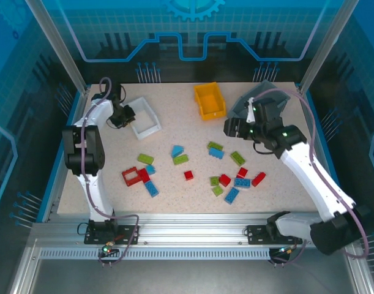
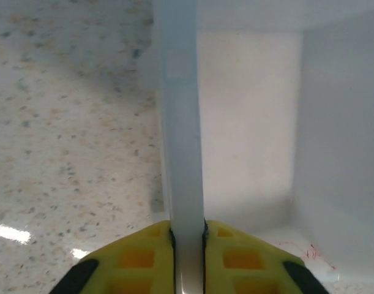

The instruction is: Sort the legos into containers by color

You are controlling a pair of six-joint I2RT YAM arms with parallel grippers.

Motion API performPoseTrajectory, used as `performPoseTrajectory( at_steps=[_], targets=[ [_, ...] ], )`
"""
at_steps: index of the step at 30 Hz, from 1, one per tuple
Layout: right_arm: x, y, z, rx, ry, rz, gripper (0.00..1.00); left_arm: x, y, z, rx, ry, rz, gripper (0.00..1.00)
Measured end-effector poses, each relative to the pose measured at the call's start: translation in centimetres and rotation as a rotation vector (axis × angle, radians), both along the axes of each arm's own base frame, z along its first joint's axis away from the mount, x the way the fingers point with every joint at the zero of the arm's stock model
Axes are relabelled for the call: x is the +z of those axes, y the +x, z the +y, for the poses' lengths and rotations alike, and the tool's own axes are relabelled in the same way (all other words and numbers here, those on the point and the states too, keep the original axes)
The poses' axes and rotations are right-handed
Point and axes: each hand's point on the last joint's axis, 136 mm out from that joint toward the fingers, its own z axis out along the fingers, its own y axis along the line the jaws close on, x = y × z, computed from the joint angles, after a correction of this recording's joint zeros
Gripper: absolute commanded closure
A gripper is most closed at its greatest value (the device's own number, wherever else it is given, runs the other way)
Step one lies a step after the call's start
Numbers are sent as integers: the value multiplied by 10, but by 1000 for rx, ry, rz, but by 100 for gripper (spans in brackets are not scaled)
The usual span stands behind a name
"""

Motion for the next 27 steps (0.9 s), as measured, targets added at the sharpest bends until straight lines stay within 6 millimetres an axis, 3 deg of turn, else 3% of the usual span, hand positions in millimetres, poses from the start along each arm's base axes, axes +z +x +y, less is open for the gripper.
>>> performPoseTrajectory(
  at_steps=[4,10,13,17,20,23,27],
  targets=[
    [-6,51,13,15,-62,7,31,7,6,-25,-89,10,-29,94],
    [-25,160,35,19,-133,-2,40,23,20,-62,-184,9,-86,95],
    [-45,214,37,7,-160,-2,43,27,28,-77,-214,1,-108,95],
    [-83,262,27,-15,-182,32,43,22,34,-94,-244,-15,-113,96],
    [-116,277,17,-9,-205,73,46,15,33,-103,-255,-22,-101,96],
    [-144,277,13,15,-231,119,49,14,32,-112,-267,-31,-99,96],
    [-160,276,15,37,-249,149,58,15,33,-120,-283,-37,-114,96]
  ],
)
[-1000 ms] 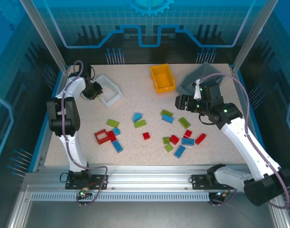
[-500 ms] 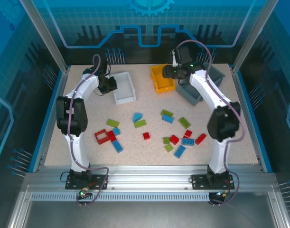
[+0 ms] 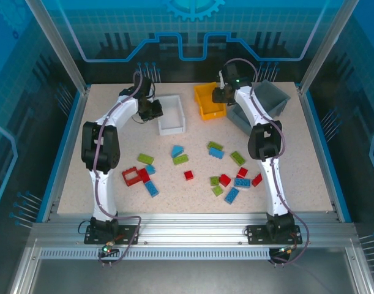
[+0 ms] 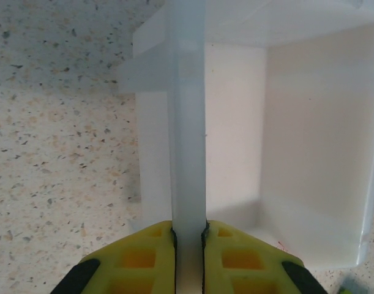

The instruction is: Sort the legos into containers by color

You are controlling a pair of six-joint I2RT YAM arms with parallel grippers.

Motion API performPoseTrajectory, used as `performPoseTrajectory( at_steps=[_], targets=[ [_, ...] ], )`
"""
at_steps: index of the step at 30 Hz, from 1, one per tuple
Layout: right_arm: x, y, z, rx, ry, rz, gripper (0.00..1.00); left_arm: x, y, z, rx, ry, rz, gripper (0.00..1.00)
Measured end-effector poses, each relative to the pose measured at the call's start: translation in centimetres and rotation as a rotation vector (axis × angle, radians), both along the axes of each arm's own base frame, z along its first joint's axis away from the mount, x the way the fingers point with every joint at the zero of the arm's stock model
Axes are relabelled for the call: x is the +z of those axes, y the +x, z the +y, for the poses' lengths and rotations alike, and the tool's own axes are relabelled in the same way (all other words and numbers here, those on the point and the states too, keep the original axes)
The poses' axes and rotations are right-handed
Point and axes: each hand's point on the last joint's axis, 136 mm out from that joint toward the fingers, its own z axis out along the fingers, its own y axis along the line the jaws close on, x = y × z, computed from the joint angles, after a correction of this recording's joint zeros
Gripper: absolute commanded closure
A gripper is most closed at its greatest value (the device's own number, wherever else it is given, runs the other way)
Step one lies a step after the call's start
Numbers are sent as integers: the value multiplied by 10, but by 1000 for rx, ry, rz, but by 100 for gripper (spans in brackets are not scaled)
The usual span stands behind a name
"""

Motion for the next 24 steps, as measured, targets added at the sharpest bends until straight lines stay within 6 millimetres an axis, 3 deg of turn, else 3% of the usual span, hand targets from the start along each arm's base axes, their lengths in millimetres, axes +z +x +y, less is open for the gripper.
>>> performPoseTrajectory(
  at_steps=[8,12,14,17,19,22,24],
  targets=[
    [4,0,0,-2,-15,-5,81,2,3,-2,-3,-5,-16,96],
    [3,-2,5,13,-42,-12,85,2,3,-2,-3,-5,-17,96],
    [3,-4,9,18,-54,-17,82,1,3,-2,-3,-4,-15,97],
    [0,-13,13,19,-67,-3,63,-1,1,-2,-3,-4,-9,97],
    [-3,-17,15,22,-74,10,56,-4,0,-2,-3,-3,-3,96],
    [-5,-20,15,23,-79,21,56,-9,-3,-1,-3,-1,8,97],
    [-5,-19,14,23,-79,20,63,-10,-4,-1,-3,0,12,97]
  ],
)
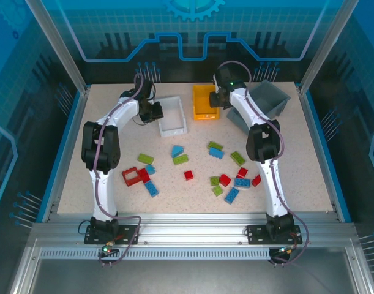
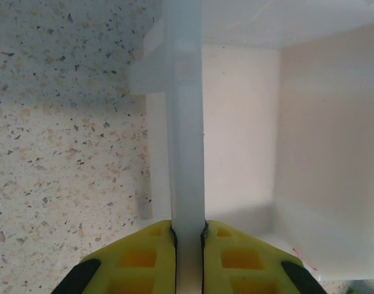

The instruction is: Sort the legos into containers by color

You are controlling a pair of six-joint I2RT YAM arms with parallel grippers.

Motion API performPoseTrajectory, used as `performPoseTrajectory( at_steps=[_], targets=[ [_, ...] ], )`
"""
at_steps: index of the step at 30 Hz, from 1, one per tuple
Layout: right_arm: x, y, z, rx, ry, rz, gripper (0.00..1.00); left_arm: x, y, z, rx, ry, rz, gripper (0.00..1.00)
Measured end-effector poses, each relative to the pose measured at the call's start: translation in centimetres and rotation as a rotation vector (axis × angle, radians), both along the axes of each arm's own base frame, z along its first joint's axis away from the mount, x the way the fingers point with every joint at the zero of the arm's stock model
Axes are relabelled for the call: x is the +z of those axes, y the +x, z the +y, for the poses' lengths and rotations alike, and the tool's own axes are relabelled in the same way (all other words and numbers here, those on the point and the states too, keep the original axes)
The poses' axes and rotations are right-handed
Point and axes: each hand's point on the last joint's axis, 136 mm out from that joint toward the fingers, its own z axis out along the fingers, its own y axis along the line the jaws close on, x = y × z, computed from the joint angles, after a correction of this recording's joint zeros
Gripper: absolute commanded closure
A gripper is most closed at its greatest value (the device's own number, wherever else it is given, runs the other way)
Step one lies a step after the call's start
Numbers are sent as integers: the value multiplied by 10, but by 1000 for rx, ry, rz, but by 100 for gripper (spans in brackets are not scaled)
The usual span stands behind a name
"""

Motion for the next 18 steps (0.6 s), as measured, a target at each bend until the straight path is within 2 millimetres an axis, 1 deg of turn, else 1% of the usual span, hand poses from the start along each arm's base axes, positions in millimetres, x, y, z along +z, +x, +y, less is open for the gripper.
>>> performPoseTrajectory(
  at_steps=[9,14,16,18],
  targets=[
    [3,3,1,-14,14,-2,83,0,0,0,-1,0,-2,96],
    [3,2,0,-20,-6,-15,89,0,0,1,-8,4,-4,98],
    [3,-4,1,-21,-21,-18,90,0,0,1,-14,8,-6,98],
    [3,-17,4,-16,-41,-10,91,0,0,1,-28,14,-10,99]
  ],
)
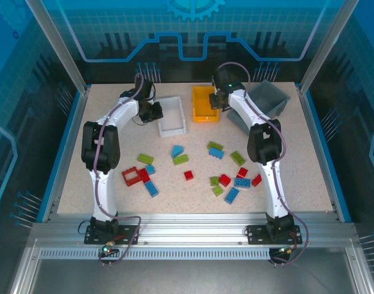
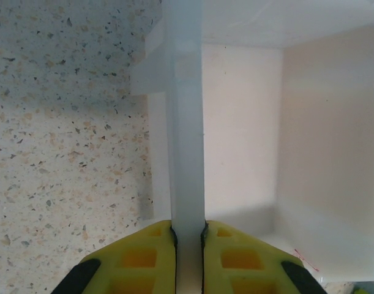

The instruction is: Sort the legos into containers by color

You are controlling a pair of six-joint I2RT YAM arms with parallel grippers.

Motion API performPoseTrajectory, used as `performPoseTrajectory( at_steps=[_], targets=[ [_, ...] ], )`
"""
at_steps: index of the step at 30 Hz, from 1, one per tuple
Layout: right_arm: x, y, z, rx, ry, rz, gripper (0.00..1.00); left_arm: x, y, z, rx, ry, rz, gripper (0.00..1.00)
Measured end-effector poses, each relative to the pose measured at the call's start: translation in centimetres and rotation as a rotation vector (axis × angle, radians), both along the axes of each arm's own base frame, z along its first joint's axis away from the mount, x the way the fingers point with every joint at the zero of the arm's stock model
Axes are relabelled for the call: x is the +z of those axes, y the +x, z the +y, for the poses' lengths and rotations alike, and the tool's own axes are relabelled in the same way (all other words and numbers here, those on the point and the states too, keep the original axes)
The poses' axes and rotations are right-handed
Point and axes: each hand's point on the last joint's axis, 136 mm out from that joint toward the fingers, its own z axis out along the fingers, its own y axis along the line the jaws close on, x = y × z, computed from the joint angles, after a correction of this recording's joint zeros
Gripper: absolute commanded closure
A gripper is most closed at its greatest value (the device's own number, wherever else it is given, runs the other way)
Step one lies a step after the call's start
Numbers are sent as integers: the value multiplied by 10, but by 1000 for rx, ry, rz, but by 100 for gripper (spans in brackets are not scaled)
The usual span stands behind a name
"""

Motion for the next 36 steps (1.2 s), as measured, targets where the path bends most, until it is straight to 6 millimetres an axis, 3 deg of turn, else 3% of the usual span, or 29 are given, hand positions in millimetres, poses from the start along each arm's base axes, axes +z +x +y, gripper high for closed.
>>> performPoseTrajectory(
  at_steps=[4,9,16,22,25,30,33,36],
  targets=[
    [-1,-36,11,13,-33,25,93,-3,-6,0,-26,4,4,100],
    [-1,-84,26,22,-49,56,92,-4,-35,0,-45,-7,29,100],
    [-3,-122,37,-2,-53,61,92,-6,-70,6,-51,-3,53,100],
    [-2,-128,43,-36,-39,57,90,-5,-68,11,-41,-2,47,98],
    [-3,-129,42,-52,-31,61,78,-2,-63,13,-37,7,37,96],
    [-3,-132,41,-70,-31,77,67,2,-47,14,-31,9,14,92],
    [4,-128,43,-70,-27,70,53,5,-35,15,-31,12,1,82],
    [13,-124,44,-79,-16,52,44,7,-29,15,-42,17,-15,74]
  ],
)
